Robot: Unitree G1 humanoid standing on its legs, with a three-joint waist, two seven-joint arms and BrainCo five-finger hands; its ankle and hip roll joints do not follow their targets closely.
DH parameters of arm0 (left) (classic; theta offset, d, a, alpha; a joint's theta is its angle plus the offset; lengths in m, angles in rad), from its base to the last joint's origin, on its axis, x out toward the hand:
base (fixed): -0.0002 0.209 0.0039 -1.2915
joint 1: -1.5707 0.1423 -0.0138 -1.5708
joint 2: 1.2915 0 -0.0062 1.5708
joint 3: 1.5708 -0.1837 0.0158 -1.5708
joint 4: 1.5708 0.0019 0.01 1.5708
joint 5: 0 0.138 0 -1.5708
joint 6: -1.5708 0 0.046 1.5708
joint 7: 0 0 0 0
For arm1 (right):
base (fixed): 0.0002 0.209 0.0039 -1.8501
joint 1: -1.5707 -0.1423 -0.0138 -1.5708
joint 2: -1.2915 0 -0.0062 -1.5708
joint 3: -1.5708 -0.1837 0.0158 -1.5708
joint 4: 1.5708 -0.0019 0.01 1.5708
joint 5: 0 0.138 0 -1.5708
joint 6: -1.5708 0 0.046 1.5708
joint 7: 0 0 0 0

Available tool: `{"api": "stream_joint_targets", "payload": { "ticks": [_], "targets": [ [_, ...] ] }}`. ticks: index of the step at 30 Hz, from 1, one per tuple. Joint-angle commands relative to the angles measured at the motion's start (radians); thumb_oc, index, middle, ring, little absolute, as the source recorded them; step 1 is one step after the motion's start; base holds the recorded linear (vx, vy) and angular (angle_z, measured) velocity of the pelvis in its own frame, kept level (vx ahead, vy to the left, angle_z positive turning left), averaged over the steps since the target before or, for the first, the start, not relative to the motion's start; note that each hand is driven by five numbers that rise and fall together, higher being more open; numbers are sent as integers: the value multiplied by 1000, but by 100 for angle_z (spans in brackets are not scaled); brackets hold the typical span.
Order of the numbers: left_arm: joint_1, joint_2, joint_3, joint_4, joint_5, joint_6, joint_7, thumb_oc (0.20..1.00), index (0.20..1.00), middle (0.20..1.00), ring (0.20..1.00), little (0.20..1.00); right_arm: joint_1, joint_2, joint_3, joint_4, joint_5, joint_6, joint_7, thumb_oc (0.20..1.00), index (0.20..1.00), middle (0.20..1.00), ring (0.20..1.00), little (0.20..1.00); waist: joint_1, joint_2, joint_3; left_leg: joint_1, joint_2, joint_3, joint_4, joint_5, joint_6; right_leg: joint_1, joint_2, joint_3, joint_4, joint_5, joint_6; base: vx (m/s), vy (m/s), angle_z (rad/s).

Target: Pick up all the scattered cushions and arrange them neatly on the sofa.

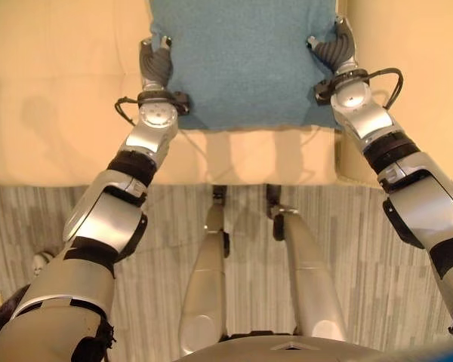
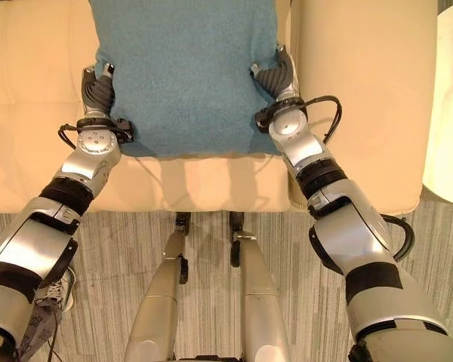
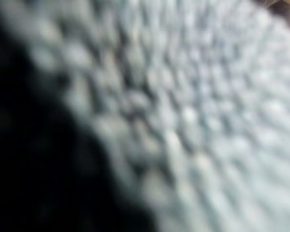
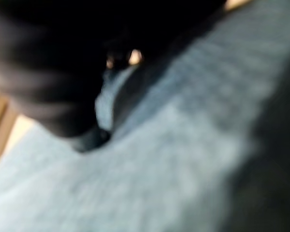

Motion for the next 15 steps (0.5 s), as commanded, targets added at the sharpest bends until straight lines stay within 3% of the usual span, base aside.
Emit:
{"api": "stream_joint_targets", "payload": {
  "ticks": [1, 6, 15],
  "targets": [
    [-226, -36, 11, -117, 76, -191, 40, 200, 200, 200, 200, 200, -167, 85, 45, -134, -94, -152, -35, 200, 200, 200, 200, 200, -13, 7, -13, 160, -19, -38, -17, -102, 3, 157, -50, 42, -411, 223, 149, 0, 0, 0],
    [-317, -16, 6, -157, 143, -207, 113, 200, 200, 200, 200, 200, -230, 70, 46, -151, -162, -169, -96, 200, 200, 200, 200, 200, -7, 22, -22, 164, -16, -40, -68, -82, -4, 144, -45, 44, -420, 220, 151, 16, -12, 4],
    [-527, 46, -108, -38, 224, -180, 174, 200, 200, 200, 200, 200, -419, -7, 137, -66, -233, -178, -195, 200, 200, 200, 200, 200, 5, 47, -47, 126, -15, -56, -85, -64, -29, 110, -43, 27, -418, 213, 157, 24, -33, 6]
  ]
}}
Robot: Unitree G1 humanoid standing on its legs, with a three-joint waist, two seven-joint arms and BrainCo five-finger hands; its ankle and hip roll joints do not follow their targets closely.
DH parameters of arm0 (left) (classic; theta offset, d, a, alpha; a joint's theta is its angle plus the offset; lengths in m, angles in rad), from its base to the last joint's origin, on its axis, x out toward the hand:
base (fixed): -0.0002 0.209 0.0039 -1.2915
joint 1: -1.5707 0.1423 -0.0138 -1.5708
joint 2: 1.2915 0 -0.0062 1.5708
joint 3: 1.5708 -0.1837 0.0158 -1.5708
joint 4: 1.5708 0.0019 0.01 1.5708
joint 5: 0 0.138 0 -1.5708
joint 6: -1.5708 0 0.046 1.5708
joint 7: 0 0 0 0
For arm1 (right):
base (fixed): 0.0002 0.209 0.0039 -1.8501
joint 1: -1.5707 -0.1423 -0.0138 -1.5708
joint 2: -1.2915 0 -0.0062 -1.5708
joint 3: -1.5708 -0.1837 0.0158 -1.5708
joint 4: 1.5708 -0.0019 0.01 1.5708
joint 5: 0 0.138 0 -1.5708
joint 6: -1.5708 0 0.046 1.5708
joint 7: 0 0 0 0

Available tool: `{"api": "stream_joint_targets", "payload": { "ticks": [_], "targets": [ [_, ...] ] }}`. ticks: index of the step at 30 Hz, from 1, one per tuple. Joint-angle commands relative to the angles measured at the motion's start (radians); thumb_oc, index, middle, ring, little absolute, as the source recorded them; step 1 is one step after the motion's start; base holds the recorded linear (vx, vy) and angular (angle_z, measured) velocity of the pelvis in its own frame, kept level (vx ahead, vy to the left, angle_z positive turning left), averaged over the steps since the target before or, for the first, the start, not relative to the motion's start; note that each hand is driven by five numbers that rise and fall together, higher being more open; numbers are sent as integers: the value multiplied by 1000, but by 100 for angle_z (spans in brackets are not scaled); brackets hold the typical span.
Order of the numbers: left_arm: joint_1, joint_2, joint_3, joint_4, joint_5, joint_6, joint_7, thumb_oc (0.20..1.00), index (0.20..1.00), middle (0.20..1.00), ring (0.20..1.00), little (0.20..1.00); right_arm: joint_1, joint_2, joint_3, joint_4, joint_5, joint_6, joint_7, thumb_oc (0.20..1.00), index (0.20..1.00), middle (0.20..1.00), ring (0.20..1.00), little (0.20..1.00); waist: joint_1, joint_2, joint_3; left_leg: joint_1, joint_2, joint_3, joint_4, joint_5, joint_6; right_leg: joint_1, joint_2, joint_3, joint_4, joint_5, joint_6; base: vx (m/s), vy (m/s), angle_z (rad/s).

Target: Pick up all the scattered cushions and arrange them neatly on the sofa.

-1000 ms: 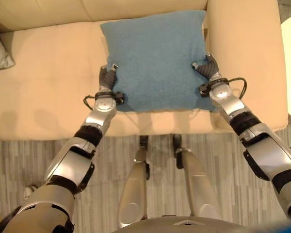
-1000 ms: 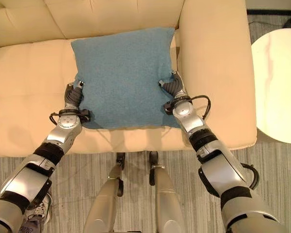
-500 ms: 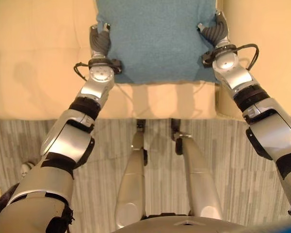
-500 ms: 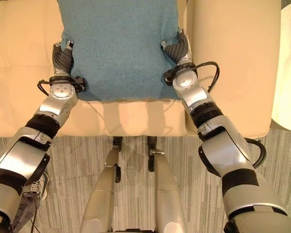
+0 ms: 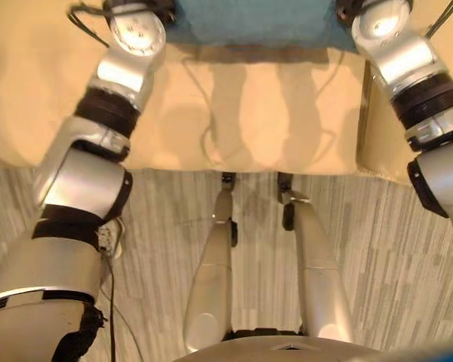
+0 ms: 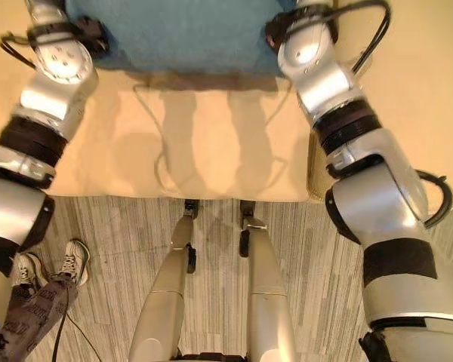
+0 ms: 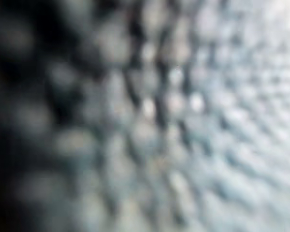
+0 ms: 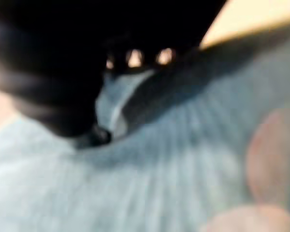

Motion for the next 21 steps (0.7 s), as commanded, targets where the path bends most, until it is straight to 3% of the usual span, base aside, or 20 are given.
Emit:
{"api": "stream_joint_targets", "payload": {
  "ticks": [1, 5, 6, 7, 9, 10, 21],
  "targets": [
    [-179, -70, -21, -33, 108, -141, 19, 200, 200, 200, 200, 200, -146, 103, 74, -38, -82, -161, -32, 200, 200, 200, 200, 200, -3, -6, -85, 176, -1, -19, -60, -125, -27, 163, -27, 36, -428, 209, 165, 19, -74, 11],
    [-217, -85, -48, 98, 75, -110, -5, 200, 200, 200, 200, 200, -247, 24, 146, 48, -42, -142, -52, 200, 200, 200, 200, 200, 17, 8, -90, 110, -18, -53, -60, -81, -56, 98, -37, 7, -372, 184, 160, -32, -109, 29],
    [-229, -93, -68, 165, 51, -82, -42, 576, 576, 576, 576, 576, -256, 32, 168, 84, -4, -137, -19, 200, 200, 200, 200, 200, 23, 5, -87, 92, -20, -59, -60, -71, -61, 76, -36, 4, -356, 179, 159, 23, -115, 35],
    [-245, -98, -89, 223, 42, -49, -64, 1000, 1000, 1000, 1000, 1000, -270, 28, 208, 145, 25, -107, 36, 1000, 1000, 1000, 1000, 1000, 26, 4, -95, 91, -21, -58, -60, -87, -63, 73, -36, 6, -349, 149, 162, 13, -114, 24],
    [-331, -112, -160, 324, 0, -7, -149, 1000, 1000, 1000, 1000, 1000, -345, 33, 337, 265, 96, -55, 173, 1000, 1000, 1000, 1000, 1000, 39, 2, -82, 56, -24, -60, -60, -71, -70, 41, -40, 2, -338, 154, 163, -33, -77, 21],
    [-341, -99, -169, 355, -24, -5, -175, 1000, 1000, 1000, 1000, 1000, -335, 27, 344, 280, 156, -51, 199, 1000, 1000, 1000, 1000, 1000, 42, 3, -75, 43, -25, -60, -60, -60, -71, 25, -38, -5, -325, 157, 160, -51, -49, 19],
    [-168, -18, -84, 249, -11, -5, -182, 1000, 1000, 1000, 1000, 1000, -173, 3, 290, 106, 143, -49, 223, 1000, 1000, 1000, 1000, 1000, 35, 7, -41, 90, -26, -50, -60, -63, -71, 53, -40, 2, -305, 142, 150, -9, -3, 3]
  ]
}}
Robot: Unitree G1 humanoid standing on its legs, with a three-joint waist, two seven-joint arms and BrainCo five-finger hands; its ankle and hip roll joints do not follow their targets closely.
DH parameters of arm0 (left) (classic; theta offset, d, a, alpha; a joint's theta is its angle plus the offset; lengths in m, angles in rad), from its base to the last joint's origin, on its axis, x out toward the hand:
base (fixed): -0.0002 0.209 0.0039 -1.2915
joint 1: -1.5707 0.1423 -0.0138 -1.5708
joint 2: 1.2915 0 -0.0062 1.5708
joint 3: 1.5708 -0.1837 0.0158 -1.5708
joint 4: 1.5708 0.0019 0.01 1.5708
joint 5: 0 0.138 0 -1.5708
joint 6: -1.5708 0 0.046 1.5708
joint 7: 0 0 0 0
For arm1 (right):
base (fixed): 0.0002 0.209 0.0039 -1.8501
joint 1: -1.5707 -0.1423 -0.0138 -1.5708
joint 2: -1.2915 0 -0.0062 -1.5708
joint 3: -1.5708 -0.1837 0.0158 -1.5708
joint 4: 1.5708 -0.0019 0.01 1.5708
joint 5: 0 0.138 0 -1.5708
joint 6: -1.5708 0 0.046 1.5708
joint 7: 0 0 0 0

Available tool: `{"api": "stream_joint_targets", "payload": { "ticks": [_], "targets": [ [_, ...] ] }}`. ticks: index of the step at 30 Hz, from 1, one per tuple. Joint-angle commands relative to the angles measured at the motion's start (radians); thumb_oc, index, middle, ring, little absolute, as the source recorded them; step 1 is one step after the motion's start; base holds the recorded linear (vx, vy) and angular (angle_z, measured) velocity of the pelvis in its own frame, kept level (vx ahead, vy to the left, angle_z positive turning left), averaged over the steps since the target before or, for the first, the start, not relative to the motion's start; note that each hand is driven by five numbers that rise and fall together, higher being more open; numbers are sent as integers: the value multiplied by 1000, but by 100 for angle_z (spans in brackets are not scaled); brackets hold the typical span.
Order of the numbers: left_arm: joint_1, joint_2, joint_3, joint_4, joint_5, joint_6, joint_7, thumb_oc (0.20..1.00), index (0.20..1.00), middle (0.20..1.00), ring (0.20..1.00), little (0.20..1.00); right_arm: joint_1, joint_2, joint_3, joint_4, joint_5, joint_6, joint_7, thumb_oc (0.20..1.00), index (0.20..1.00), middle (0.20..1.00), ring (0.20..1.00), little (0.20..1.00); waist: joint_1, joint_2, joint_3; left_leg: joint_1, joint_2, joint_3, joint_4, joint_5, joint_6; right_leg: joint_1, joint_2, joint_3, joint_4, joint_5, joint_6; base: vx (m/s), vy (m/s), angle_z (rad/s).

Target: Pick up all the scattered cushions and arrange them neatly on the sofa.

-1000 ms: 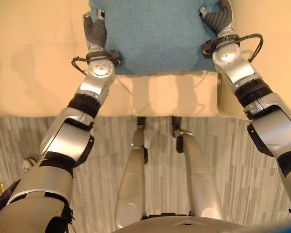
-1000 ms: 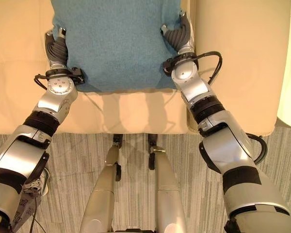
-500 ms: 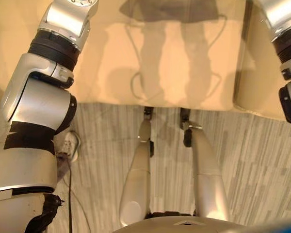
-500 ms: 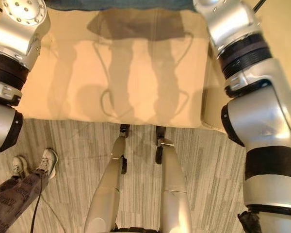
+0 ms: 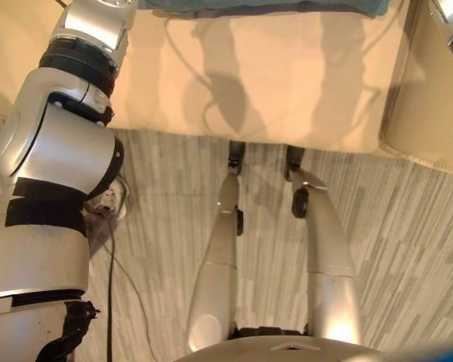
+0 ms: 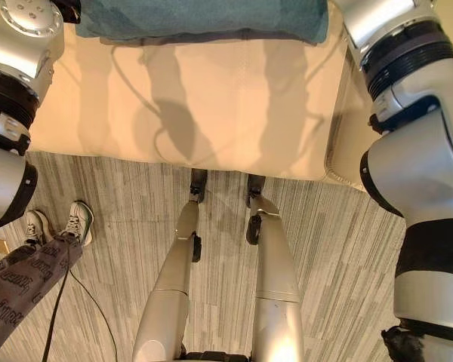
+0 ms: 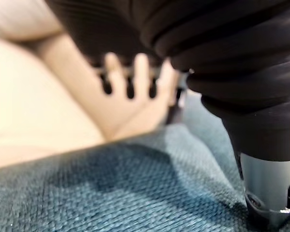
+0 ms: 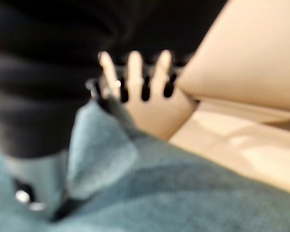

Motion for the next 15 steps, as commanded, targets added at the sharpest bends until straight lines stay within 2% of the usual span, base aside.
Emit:
{"api": "stream_joint_targets", "payload": {
  "ticks": [1, 2, 3, 6, 10, 12, 14, 15],
  "targets": [
    [57, 3, 73, -107, 25, -77, 20, 1000, 1000, 1000, 1000, 1000, 102, 92, -23, -125, -35, -69, 14, 1000, 1000, 1000, 1000, 1000, 24, -40, -55, 234, -3, -9, -90, -37, -39, 257, 9, 87, -327, 89, 234, 2, 69, -8],
    [92, 28, 86, -129, 30, -81, 18, 1000, 1000, 1000, 1000, 1000, 120, 86, -26, -159, -56, -64, 20, 1000, 1000, 1000, 1000, 1000, 23, -39, -54, 254, -2, -6, -90, -42, -38, 276, 10, 87, -333, 93, 231, -75, 63, -6],
    [96, 29, 88, -132, 31, -80, 19, 1000, 1000, 1000, 1000, 1000, 123, 85, -27, -161, -57, -63, 19, 1000, 1000, 1000, 1000, 1000, 23, -37, -45, 246, -3, -8, -90, -19, -39, 269, 8, 82, -336, 126, 227, -89, 55, 0],
    [284, 88, 188, -196, 13, -93, -7, 1000, 1000, 1000, 1000, 1000, 235, 47, -86, -268, -76, -67, 48, 1000, 1000, 1000, 1000, 1000, 13, -41, -48, 331, 0, 7, -90, -48, -31, 362, 5, 80, -370, 132, 228, -53, 88, -4],
    [427, 108, 266, -265, 24, -99, -8, 1000, 1000, 1000, 1000, 1000, 304, -1, -114, -342, -109, -72, 68, 1000, 1000, 1000, 1000, 1000, 6, -39, -46, 382, 0, 16, -90, -62, -24, 409, -1, 81, -373, 130, 227, -16, 72, -6],
    [629, 116, 383, -399, 25, -125, -11, 1000, 1000, 1000, 1000, 1000, 406, -88, -155, -433, -162, -76, 88, 1000, 1000, 1000, 1000, 1000, 8, -44, -49, 429, -2, 24, -90, -76, -17, 467, -3, 80, -395, 133, 226, -2, 104, 3],
    [919, 106, 518, -567, 29, -146, -42, 1000, 1000, 1000, 1000, 1000, 592, -189, -233, -538, -229, -80, 121, 1000, 1000, 1000, 1000, 1000, 3, -46, -61, 496, -2, 30, -90, -96, -6, 546, -1, 74, -418, 136, 222, 35, 86, -1],
    [995, 98, 545, -575, 35, -144, -67, 1000, 1000, 1000, 1000, 1000, 669, -208, -267, -550, -244, -84, 136, 1000, 1000, 1000, 1000, 1000, -1, -49, -70, 519, -3, 32, -90, -103, -4, 578, 1, 72, -430, 136, 221, 27, 50, 0]
  ]
}}
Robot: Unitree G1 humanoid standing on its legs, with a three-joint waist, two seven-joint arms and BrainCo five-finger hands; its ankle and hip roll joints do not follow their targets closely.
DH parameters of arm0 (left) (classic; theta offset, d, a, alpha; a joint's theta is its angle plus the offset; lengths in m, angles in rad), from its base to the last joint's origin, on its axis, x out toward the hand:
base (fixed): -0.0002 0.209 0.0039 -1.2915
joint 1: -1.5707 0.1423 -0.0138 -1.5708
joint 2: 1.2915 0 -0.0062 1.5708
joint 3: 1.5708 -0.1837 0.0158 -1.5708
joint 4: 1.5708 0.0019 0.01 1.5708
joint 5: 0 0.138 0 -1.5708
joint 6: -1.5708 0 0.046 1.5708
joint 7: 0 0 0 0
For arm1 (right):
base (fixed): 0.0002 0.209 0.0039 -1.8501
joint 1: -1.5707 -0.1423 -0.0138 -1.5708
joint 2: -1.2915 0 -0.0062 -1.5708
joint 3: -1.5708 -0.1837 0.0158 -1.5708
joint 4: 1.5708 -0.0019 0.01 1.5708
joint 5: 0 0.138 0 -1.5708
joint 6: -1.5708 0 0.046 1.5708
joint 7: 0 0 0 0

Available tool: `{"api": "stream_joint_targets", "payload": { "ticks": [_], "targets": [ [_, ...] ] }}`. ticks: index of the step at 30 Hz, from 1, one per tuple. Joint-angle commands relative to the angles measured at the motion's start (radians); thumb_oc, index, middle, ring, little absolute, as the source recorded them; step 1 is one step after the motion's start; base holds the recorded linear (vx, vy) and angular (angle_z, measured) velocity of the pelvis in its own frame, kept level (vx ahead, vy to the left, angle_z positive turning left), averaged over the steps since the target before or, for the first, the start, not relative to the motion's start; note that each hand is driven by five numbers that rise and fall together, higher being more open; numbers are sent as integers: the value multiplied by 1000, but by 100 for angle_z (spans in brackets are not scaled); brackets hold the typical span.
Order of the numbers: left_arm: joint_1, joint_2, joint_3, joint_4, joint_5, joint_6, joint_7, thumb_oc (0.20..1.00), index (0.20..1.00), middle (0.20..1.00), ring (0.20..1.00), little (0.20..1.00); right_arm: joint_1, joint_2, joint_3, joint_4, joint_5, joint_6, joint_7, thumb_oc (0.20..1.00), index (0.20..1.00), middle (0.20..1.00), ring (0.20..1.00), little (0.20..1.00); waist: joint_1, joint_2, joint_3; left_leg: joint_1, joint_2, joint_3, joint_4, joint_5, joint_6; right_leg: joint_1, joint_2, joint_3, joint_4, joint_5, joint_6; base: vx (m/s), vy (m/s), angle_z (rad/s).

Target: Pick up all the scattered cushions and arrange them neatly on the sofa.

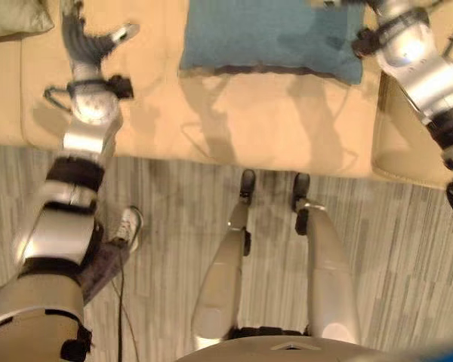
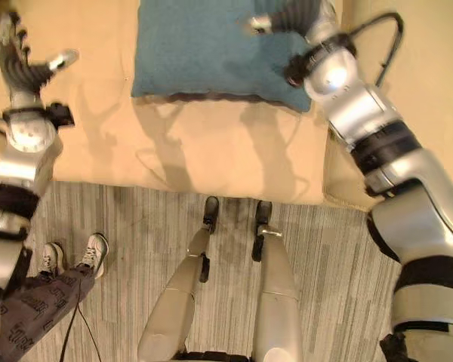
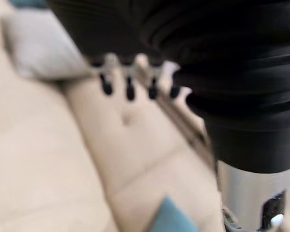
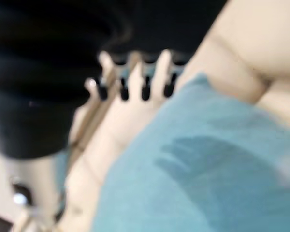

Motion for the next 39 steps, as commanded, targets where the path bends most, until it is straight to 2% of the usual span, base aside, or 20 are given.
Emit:
{"api": "stream_joint_targets", "payload": {
  "ticks": [1, 3, 4, 7, 10, 12, 16, 19, 21, 23, 27, 29, 30, 31, 33, 35, 37, 38, 39],
  "targets": [
    [3, -13, -7, 99, 32, -60, -37, 1000, 1000, 1000, 1000, 1000, 67, 18, -71, 10, -90, -48, 33, 1000, 1000, 1000, 1000, 1000, -9, -56, -69, 148, 31, -7, -71, -61, -56, 185, 25, 29, -360, 159, 163, 40, 35, 7],
    [132, -68, 38, 77, 27, -57, -68, 1000, 1000, 1000, 1000, 1000, 197, 0, -135, -31, -105, -54, 55, 1000, 1000, 1000, 1000, 1000, -14, -60, -87, 177, 30, -2, -71, -72, -51, 227, 23, 27, -381, 169, 163, 68, 70, 0],
    [260, -117, 71, 86, 55, -47, -94, 1000, 1000, 1000, 1000, 1000, 357, -5, -198, -46, -141, -57, 87, 1000, 1000, 1000, 1000, 1000, -20, -69, -107, 221, 30, 7, -71, -88, -47, 292, 26, 25, -413, 170, 165, 103, 103, -9],
    [430, -231, 96, 134, 52, -29, -154, 1000, 1000, 1000, 1000, 1000, 598, 70, -294, -43, -176, -62, 115, 1000, 1000, 1000, 1000, 1000, -31, -80, -144, 280, 30, 23, -71, -103, -40, 381, 36, 18, -456, 179, 168, 100, 64, -9],
    [497, -272, 109, 194, 57, -3, -195, 1000, 1000, 1000, 1000, 1000, 699, 114, -322, -18, -196, -51, 146, 1000, 1000, 1000, 1000, 1000, -36, -84, -169, 315, 33, 32, -71, -112, -36, 429, 40, 13, -482, 182, 172, 89, 45, -23],
    [619, -350, 81, 308, 100, 37, -272, 1000, 1000, 1000, 1000, 1000, 827, 190, -334, 85, -246, -37, 187, 1000, 1000, 1000, 1000, 1000, -49, -83, -206, 377, 42, 56, -71, -126, -33, 501, 44, 22, -517, 189, 181, 119, 79, -29],
    [672, -429, 103, 539, 134, 89, -337, 1000, 1000, 1000, 1000, 1000, 927, 281, -376, 267, -291, -11, 194, 1000, 1000, 1000, 1000, 1000, -67, -95, -266, 445, 59, 75, -67, -133, -34, 591, 48, 21, -584, 193, 184, 83, 2, -30],
    [713, -467, 120, 678, 212, 128, -369, 1000, 1000, 1000, 1000, 1000, 1006, 354, -411, 431, -309, 6, 195, 1000, 1000, 1000, 1000, 1000, -70, -105, -315, 493, 71, 79, -52, -120, -41, 664, 58, 25, -626, 190, 176, 70, -68, -15],
    [720, -474, 124, 708, 237, 145, -374, 1000, 1000, 1000, 1000, 1000, 1029, 372, -425, 479, -312, 13, 196, 1000, 1000, 1000, 1000, 1000, -73, -107, -321, 502, 76, 80, -48, -115, -44, 686, 61, 25, -637, 189, 171, 22, -101, 2],
    [731, -478, 126, 752, 274, 162, -389, 1000, 1000, 1000, 1000, 1000, 1077, 407, -439, 579, -319, 26, 197, 1000, 1000, 1000, 1000, 1000, -73, -120, -333, 490, 90, 71, -14, -83, -57, 719, 73, 20, -661, 178, 156, -31, -129, 26],
    [726, -480, 129, 769, 290, 173, -387, 1000, 1000, 1000, 1000, 1000, 1105, 442, -461, 655, -302, 40, 194, 1000, 1000, 1000, 1000, 1000, -77, -138, -331, 461, 92, 95, 44, -85, -53, 721, 66, 1, -661, 170, 150, -103, -95, 52],
    [718, -481, 130, 767, 288, 171, -384, 1000, 1000, 1000, 1000, 1000, 1108, 454, -463, 680, -293, 50, 201, 1000, 1000, 1000, 1000, 1000, -78, -155, -332, 457, 74, 100, 108, -123, -37, 712, 62, 3, -661, 184, 148, -175, -82, 27],
    [719, -490, 125, 765, 284, 169, -387, 1000, 1000, 1000, 1000, 1000, 1109, 461, -461, 692, -291, 57, 204, 1000, 1000, 1000, 1000, 1000, -81, -168, -342, 481, 38, 54, 172, -170, -19, 699, 55, 23, -661, 201, 148, -194, -24, 26],
    [711, -494, 122, 762, 282, 169, -388, 1000, 1000, 1000, 1000, 1000, 1109, 465, -459, 695, -295, 59, 207, 1000, 1000, 1000, 1000, 1000, -91, -171, -351, 511, 28, 42, 192, -185, -12, 690, 53, 30, -661, 218, 151, -165, 31, 8],
    [696, -505, 108, 744, 269, 169, -390, 1000, 1000, 1000, 1000, 1000, 1110, 474, -455, 702, -306, 69, 211, 1000, 1000, 1000, 1000, 1000, -110, -152, -371, 611, 30, 6, 167, -218, -5, 671, 66, 41, -661, 237, 155, -158, 108, -11],
    [686, -511, 97, 730, 255, 170, -389, 1000, 1000, 1000, 1000, 1000, 1106, 481, -452, 711, -311, 78, 211, 1000, 1000, 1000, 1000, 1000, -121, -135, -372, 659, 40, -14, 108, -234, 4, 652, 75, 47, -661, 256, 159, -180, 117, -17],
    [678, -511, 83, 723, 259, 171, -390, 1000, 1000, 1000, 1000, 1000, 1099, 487, -451, 717, -310, 83, 210, 1000, 1000, 1000, 1000, 1000, -127, -139, -367, 666, 28, -7, 81, -271, 20, 627, 72, 57, -654, 282, 169, -207, 100, -21],
    [668, -509, 80, 717, 254, 170, -389, 1000, 1000, 1000, 1000, 1000, 1093, 490, -448, 721, -313, 85, 210, 1000, 1000, 1000, 1000, 1000, -120, -151, -354, 653, -7, -40, 101, -287, 36, 609, 66, 70, -650, 305, 183, -346, 138, -35],
    [667, -502, 82, 720, 259, 169, -387, 1000, 1000, 1000, 1000, 1000, 1083, 498, -446, 726, -316, 85, 211, 1000, 1000, 1000, 1000, 1000, -109, -168, -331, 646, -49, -53, 88, -331, 64, 584, 54, 86, -641, 328, 211, -477, 156, -59]
  ]
}}
